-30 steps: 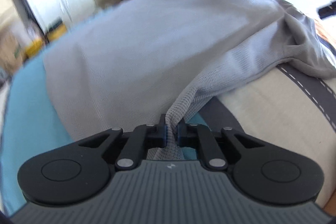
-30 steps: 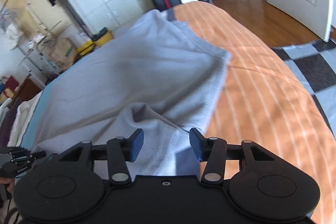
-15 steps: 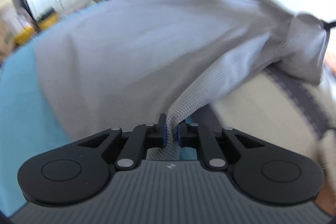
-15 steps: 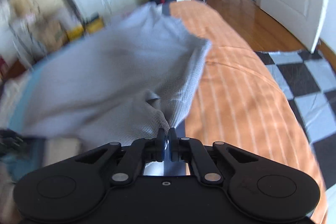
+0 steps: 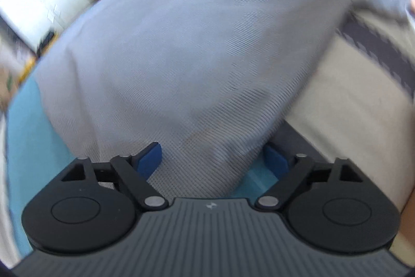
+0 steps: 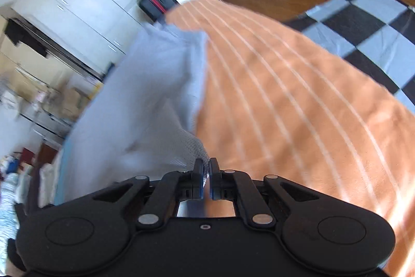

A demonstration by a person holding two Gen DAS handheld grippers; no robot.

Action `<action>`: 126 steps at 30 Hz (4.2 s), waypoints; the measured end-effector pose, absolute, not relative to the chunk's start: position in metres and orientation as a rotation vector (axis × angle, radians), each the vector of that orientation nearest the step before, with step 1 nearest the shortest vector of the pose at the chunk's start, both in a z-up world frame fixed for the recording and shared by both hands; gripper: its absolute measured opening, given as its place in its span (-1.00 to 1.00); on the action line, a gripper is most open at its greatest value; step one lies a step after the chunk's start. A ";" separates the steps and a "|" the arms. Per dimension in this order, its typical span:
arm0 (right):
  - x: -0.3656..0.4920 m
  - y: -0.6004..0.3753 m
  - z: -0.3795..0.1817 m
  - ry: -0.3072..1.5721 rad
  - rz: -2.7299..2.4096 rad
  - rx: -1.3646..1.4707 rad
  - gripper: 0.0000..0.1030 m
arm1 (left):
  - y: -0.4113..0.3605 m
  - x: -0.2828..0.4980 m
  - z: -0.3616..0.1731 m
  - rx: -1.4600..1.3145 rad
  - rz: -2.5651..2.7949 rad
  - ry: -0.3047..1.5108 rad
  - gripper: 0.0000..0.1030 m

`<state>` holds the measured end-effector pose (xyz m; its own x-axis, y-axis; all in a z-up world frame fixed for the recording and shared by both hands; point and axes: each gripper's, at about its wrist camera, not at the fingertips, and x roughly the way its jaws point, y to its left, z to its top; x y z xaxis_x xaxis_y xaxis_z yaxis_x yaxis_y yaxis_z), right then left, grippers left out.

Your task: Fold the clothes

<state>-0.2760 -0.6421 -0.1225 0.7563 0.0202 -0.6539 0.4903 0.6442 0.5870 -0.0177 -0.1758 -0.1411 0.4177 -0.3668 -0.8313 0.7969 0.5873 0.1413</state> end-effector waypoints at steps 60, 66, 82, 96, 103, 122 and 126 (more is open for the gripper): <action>-0.177 -0.624 0.012 0.504 -0.229 0.614 -0.82 | -0.123 -0.012 -0.030 0.452 -0.816 0.701 -0.88; -0.034 -0.622 0.057 0.522 -0.164 0.385 -0.82 | -0.144 0.062 -0.016 0.610 -0.769 0.596 -0.84; 0.202 -0.661 -0.034 0.639 -0.266 0.311 -0.82 | -0.146 0.235 -0.145 0.368 -0.720 0.824 -0.80; 0.216 -0.645 -0.077 0.729 -0.478 0.694 -0.28 | -0.111 0.241 -0.143 0.113 -0.681 0.929 -0.20; 0.120 -0.566 -0.109 0.687 -0.118 0.670 -0.18 | -0.084 0.251 -0.149 -0.047 -0.618 1.035 0.03; 0.138 -0.521 -0.115 0.817 -0.156 0.355 -0.18 | -0.104 0.251 -0.144 0.148 -0.563 0.823 -0.11; 0.144 -0.524 -0.120 0.827 -0.155 0.362 -0.18 | -0.103 0.251 -0.150 0.123 -0.617 0.869 -0.37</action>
